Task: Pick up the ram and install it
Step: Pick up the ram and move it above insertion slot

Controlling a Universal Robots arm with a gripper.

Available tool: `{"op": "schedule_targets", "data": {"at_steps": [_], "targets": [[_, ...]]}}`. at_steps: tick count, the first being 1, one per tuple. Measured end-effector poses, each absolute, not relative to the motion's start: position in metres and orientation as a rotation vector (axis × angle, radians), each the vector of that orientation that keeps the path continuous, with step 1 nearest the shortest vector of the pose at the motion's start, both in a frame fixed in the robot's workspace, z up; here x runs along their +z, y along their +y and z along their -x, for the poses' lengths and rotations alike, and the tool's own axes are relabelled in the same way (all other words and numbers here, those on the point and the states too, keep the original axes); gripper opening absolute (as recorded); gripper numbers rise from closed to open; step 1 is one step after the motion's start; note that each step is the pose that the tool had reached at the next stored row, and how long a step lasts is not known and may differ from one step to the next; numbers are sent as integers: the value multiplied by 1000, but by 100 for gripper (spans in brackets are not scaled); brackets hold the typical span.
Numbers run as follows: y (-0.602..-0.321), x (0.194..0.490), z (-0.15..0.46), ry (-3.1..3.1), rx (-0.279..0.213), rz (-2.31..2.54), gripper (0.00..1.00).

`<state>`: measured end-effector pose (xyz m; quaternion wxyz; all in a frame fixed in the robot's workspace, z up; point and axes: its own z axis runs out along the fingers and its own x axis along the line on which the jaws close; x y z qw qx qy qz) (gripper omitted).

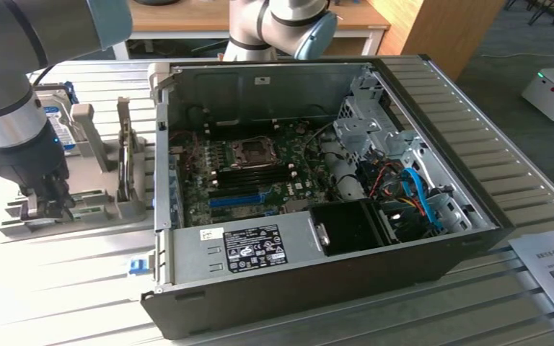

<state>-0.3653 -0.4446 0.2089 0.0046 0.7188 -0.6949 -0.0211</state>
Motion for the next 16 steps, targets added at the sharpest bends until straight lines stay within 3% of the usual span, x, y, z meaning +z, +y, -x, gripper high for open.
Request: {"op": "schedule_targets", "data": {"at_steps": [16], "targets": [[-442,209,365,-2176,-66,-2252,31]]}}
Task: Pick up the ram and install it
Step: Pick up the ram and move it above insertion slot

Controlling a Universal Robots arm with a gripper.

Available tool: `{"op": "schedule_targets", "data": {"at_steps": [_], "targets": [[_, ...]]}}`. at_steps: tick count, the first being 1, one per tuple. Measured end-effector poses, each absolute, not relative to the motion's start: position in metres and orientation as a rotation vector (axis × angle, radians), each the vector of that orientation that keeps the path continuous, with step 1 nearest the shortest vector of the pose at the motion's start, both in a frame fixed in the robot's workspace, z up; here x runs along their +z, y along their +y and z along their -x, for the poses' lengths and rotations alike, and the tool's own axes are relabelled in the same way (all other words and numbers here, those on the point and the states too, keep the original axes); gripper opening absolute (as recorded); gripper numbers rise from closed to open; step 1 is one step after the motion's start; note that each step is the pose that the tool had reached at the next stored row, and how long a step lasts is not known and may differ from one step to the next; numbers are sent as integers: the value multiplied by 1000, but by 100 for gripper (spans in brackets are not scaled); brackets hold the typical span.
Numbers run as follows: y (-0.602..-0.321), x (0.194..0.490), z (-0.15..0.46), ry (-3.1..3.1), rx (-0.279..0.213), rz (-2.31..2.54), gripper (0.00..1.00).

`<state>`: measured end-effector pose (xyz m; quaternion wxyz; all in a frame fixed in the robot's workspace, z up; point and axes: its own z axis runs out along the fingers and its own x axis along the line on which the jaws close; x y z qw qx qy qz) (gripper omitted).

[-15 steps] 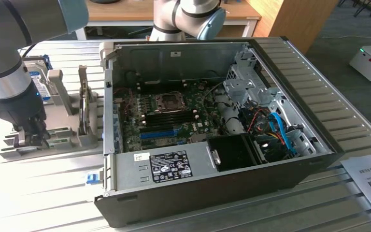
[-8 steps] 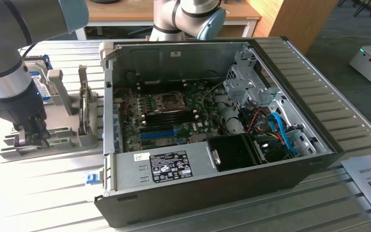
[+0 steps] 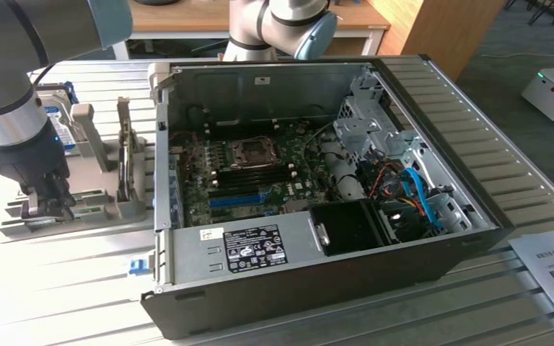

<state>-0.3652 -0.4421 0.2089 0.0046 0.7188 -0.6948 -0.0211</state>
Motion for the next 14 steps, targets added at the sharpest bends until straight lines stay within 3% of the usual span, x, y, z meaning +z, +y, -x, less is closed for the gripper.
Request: {"op": "schedule_targets", "data": {"at_steps": [14], "targets": [[-442,203,365,-2176,-66,-2252,31]]}}
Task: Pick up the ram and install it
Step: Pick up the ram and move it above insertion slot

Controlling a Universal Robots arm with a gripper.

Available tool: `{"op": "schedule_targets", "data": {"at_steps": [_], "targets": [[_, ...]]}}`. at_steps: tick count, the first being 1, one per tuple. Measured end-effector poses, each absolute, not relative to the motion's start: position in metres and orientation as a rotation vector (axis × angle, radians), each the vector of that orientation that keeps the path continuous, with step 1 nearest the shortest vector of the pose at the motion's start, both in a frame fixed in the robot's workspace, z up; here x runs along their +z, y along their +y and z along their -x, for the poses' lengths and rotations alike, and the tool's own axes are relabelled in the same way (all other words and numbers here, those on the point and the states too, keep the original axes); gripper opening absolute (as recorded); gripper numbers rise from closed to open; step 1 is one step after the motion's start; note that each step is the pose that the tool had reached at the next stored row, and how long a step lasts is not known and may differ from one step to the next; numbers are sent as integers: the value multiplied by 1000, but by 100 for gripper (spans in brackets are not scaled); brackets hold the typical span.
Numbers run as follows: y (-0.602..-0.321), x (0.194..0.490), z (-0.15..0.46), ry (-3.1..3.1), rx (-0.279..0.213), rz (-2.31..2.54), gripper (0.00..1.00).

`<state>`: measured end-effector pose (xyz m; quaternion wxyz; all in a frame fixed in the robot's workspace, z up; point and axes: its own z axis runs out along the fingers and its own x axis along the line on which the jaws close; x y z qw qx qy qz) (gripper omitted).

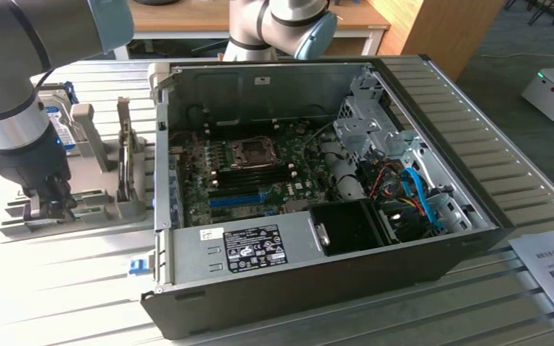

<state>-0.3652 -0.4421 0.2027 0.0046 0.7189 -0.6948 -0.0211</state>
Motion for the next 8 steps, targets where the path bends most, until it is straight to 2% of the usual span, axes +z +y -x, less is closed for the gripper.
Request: {"op": "schedule_targets", "data": {"at_steps": [8], "targets": [[-442,200,365,-2176,-66,-2252,31]]}}
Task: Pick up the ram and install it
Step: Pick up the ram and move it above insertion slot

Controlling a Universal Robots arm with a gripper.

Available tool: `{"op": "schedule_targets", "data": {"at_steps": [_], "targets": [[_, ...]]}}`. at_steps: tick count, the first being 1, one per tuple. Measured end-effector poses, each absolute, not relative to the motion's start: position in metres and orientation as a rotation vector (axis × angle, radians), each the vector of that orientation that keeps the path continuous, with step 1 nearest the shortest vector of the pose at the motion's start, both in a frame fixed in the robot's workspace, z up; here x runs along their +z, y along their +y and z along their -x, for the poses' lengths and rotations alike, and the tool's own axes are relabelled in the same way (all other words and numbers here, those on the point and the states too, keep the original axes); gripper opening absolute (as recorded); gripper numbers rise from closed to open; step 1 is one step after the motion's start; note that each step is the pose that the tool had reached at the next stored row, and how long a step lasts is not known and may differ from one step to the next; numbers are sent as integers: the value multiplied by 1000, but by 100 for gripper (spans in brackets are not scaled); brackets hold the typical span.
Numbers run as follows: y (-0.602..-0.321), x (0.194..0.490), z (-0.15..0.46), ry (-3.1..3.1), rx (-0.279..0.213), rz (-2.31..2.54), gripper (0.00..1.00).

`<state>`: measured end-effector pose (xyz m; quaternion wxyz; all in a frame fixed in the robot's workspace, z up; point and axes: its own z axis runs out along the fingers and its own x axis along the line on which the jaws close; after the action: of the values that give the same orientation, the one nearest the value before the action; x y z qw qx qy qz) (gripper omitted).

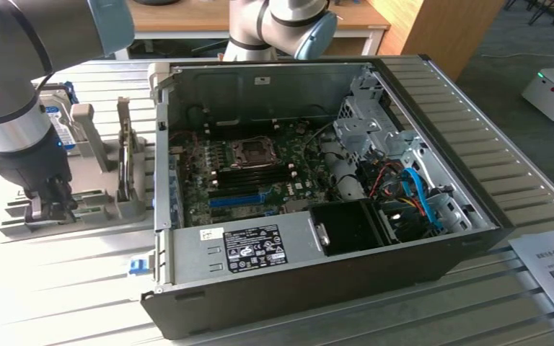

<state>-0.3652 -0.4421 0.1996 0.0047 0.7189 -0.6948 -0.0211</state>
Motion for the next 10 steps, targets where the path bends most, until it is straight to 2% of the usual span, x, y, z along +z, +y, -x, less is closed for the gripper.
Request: {"op": "schedule_targets", "data": {"at_steps": [10], "targets": [[-442,199,365,-2176,-66,-2252,31]]}}
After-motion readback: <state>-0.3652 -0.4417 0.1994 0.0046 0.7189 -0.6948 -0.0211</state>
